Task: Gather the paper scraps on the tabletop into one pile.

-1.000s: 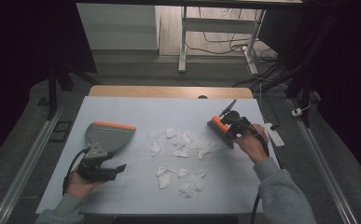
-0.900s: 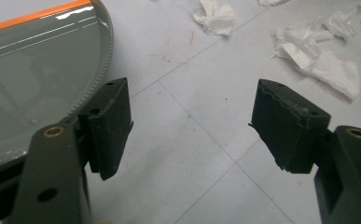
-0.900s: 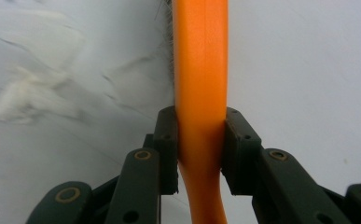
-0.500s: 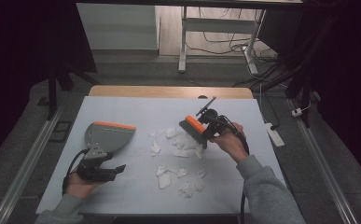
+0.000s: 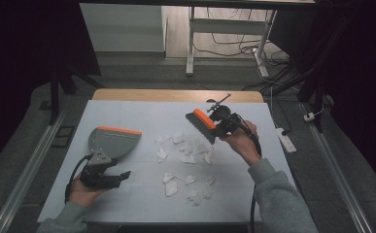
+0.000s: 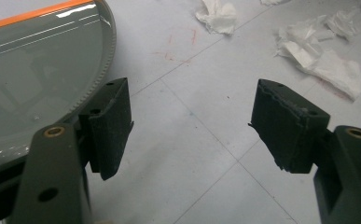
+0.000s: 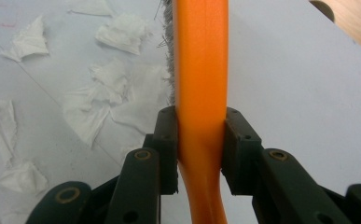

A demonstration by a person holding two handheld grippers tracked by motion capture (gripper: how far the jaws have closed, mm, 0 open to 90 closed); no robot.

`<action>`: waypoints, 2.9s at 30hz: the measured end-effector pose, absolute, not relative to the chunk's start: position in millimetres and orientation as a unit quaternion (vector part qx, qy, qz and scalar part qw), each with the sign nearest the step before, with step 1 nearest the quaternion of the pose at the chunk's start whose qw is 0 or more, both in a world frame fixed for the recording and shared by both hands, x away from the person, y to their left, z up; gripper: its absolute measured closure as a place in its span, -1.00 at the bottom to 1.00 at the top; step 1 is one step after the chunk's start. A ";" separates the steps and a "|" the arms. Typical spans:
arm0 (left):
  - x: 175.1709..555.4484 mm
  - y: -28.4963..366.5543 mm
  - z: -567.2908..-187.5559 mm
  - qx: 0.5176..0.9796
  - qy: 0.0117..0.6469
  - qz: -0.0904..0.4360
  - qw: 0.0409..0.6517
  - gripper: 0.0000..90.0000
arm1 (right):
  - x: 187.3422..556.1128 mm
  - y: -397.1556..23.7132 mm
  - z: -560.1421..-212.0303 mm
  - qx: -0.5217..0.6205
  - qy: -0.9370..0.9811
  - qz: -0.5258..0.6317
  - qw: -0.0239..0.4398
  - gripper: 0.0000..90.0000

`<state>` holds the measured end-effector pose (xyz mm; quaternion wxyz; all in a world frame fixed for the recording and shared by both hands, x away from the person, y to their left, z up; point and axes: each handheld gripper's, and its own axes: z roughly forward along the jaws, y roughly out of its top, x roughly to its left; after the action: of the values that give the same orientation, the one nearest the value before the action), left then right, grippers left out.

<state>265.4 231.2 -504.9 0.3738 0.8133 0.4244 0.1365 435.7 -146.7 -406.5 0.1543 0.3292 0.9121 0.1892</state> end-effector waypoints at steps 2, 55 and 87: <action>265.4 231.5 -504.8 0.813 0.425 0.137 0.374 -0.34 | 441.5 -134.6 -411.1 0.312 0.921 0.169 0.162 0.55; 264.4 234.9 -503.1 0.812 0.423 0.138 0.379 -0.34 | 466.4 -58.8 -416.3 0.224 0.941 0.219 0.125 0.55; 265.4 233.5 -504.3 0.814 0.421 0.141 0.374 -0.33 | 454.3 -85.5 -433.5 0.356 0.887 0.292 0.043 0.56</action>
<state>265.4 233.5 -504.3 0.3740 0.8143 0.4210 0.1409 454.3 -85.5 -433.5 0.0425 0.3558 0.8866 0.2925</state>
